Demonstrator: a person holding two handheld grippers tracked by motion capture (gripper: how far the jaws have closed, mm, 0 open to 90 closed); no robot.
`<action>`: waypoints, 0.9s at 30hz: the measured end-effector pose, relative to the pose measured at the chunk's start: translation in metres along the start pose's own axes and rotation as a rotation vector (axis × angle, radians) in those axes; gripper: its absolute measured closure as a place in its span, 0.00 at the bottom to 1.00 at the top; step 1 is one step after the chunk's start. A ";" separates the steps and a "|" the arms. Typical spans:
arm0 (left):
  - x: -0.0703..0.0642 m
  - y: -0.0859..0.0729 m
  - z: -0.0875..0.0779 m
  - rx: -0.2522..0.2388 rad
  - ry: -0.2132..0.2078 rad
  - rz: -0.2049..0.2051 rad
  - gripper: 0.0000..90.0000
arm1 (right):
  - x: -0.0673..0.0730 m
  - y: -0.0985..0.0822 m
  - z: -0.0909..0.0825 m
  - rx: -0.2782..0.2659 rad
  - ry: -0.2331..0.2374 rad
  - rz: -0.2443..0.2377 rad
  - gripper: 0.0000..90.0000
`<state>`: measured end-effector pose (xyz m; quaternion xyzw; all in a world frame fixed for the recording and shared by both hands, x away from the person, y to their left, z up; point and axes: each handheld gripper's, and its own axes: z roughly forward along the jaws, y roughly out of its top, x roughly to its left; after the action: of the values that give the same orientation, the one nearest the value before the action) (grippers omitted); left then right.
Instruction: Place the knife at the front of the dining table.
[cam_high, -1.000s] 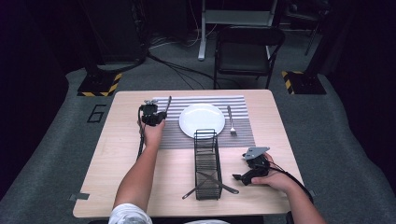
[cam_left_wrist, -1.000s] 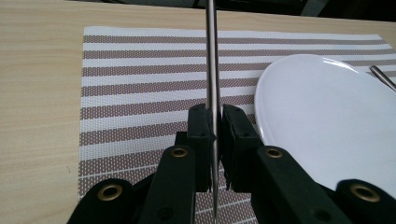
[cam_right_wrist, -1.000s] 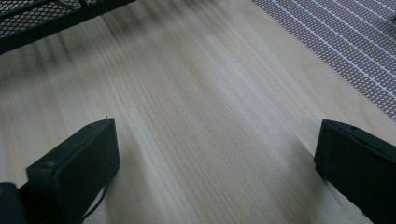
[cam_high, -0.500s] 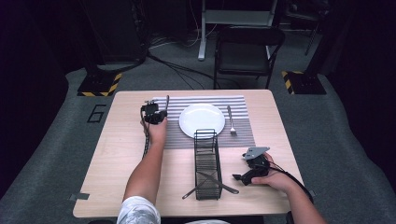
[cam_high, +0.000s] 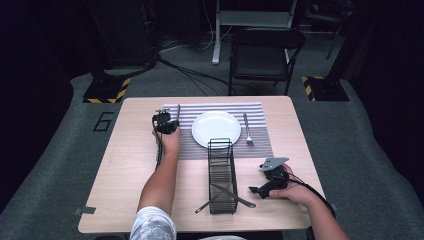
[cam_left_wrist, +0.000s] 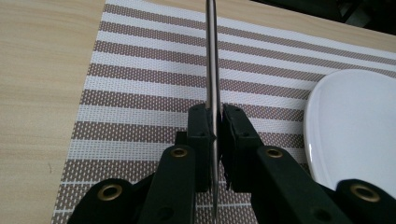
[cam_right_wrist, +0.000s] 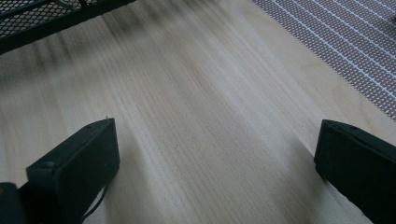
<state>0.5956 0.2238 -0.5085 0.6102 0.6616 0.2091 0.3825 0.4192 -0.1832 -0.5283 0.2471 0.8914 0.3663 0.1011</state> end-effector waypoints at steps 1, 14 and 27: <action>0.000 0.000 0.001 0.001 0.002 -0.001 0.91 | 0.000 0.000 0.000 0.000 0.000 0.000 0.00; -0.003 0.001 0.013 0.014 -0.004 -0.017 0.91 | 0.000 0.000 0.000 -0.002 -0.001 0.000 0.00; -0.004 -0.003 0.019 0.011 0.007 -0.019 0.88 | 0.000 0.000 0.000 -0.002 -0.001 0.000 0.00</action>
<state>0.6080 0.2158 -0.5218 0.6053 0.6698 0.2038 0.3787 0.4192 -0.1831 -0.5285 0.2474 0.8909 0.3672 0.1017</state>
